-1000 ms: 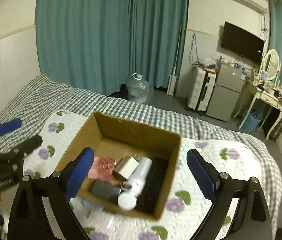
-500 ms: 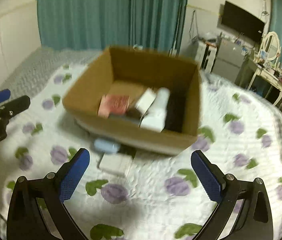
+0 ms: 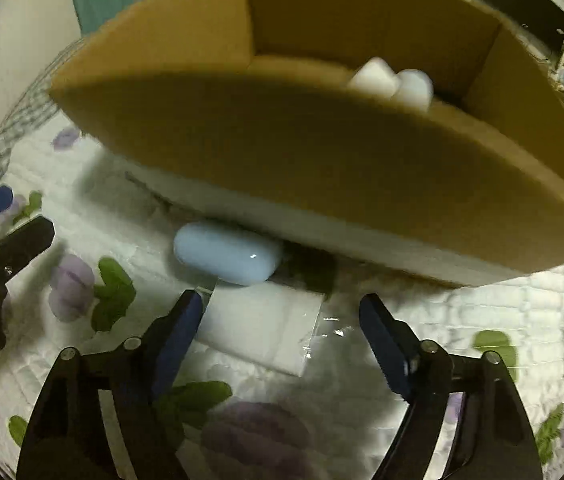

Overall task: Organize rigid objects
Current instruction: 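Grasp the white tissue pack with the right tool while the left tool grasps the light blue earbud case, then drop the earbud case into the box with the left tool while the right tool carries the tissue pack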

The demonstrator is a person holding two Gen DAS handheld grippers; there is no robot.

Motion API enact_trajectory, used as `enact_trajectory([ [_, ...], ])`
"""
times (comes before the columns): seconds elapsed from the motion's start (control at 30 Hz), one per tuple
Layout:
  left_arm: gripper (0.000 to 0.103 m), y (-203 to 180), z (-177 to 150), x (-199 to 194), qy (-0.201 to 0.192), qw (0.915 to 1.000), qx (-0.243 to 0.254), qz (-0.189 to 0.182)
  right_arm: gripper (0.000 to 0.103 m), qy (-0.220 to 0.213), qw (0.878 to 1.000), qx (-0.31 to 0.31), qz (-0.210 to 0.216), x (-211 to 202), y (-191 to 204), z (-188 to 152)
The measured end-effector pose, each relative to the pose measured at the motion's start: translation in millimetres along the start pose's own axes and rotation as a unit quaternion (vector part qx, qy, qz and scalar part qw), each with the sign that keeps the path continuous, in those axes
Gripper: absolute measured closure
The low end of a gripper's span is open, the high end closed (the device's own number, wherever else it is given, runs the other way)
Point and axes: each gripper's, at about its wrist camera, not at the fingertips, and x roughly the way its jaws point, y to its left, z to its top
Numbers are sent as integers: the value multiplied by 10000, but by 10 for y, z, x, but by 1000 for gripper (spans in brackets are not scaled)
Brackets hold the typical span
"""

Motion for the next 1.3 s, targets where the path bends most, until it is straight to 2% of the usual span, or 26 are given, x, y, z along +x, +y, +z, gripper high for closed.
enact_trajectory([
  [0.03, 27, -6, 2, 5, 9, 10000, 9, -9, 37, -42, 9999, -22, 142, -27, 4, -8],
  [0.07, 27, -29, -2, 7, 24, 10000, 36, -31, 40, -60, 9999, -32, 132, -56, 1, -17],
  [0.23, 27, -164, 17, -12, 46, 9998, 175, -98, 42, -135, 9997, 141, 129, -302, -187, -141],
  [0.4, 27, -436, 67, -30, 164, 9985, 300, -438, 43, -372, 9985, 228, -335, -650, -505, -270],
  [0.6, 27, -858, 121, 120, 494, 9942, 300, -909, 43, -488, 9951, 780, -356, -816, -972, -299],
  [0.87, 27, -1192, 186, 522, 903, 9927, 307, -739, 43, -480, 9938, 994, -141, -720, -979, -216],
  [1.0, 27, -1230, 188, 562, 837, 9938, 327, -658, 43, -385, 9937, 1044, -134, -682, -975, -243],
  [1.1, 33, -1223, 184, 492, 723, 9944, 342, -684, 43, -400, 9939, 1012, -169, -675, -902, -231],
  [1.13, 49, -1225, 182, 452, 679, 9946, 366, -688, 43, -420, 9939, 1004, -181, -690, -895, -237],
  [1.3, 50, -1223, 133, 233, 592, 9946, 453, -725, 43, -562, 9932, 963, -325, -806, -849, -209],
])
